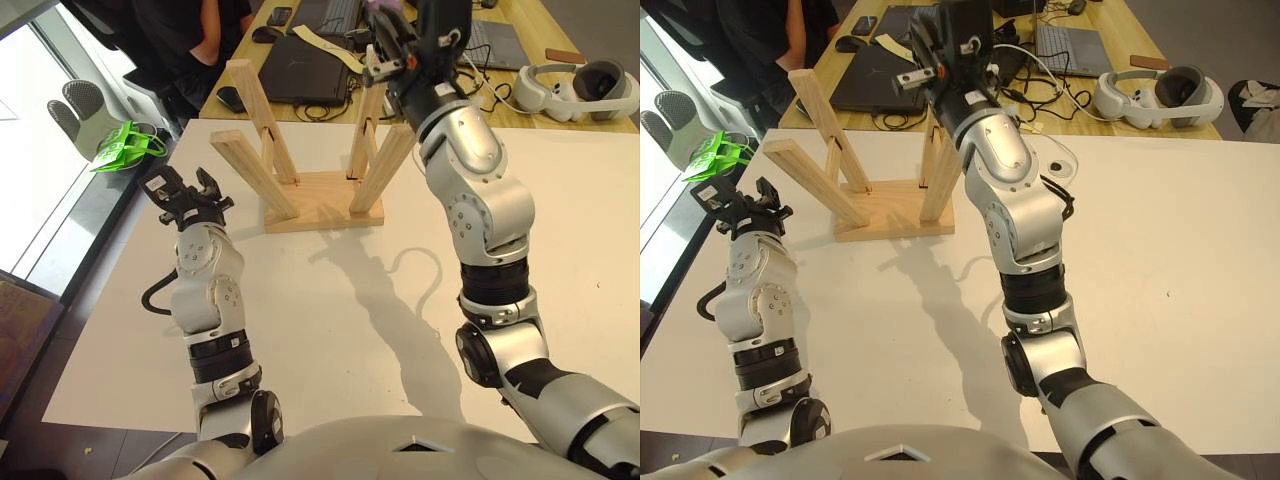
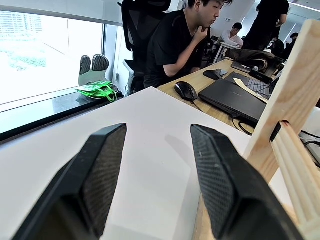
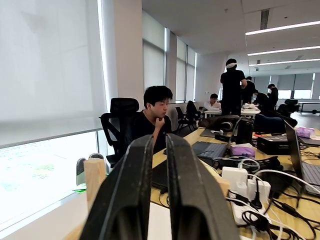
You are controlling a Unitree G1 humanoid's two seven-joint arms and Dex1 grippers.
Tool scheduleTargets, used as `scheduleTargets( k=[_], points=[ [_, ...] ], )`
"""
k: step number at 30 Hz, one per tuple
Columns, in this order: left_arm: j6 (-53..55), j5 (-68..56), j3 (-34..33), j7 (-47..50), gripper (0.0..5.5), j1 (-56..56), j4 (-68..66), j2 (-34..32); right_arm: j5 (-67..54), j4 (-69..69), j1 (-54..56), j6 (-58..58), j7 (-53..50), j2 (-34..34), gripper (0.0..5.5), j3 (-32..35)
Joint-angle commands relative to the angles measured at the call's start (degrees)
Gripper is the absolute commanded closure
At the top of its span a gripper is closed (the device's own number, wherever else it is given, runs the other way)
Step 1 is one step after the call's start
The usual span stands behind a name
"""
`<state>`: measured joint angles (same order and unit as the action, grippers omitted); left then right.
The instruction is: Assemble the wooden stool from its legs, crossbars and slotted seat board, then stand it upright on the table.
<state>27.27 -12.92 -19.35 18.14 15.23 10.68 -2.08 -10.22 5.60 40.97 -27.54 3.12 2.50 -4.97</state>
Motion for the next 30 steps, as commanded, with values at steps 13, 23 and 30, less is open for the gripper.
scheduleTargets(
  k=[13,23,30],
  points=[
    [0.66,2.19,3.14,-1.51,3.15,-0.69,2.2,-0.09,-11.81,-8.33,30.86,11.42,0.85,-3.02,5.03,16.68],
    [1.8,2.31,3.01,-1.19,3.15,-1.77,3.37,0.89,-7.34,-27.56,-2.26,-13.45,-0.29,-0.89,5.03,6.72],
    [2.03,2.31,2.88,-0.88,3.15,-2.18,3.65,1.63,-5.01,-23.87,-3.07,-11.67,5.96,-2.59,5.03,0.03]
  ],
)
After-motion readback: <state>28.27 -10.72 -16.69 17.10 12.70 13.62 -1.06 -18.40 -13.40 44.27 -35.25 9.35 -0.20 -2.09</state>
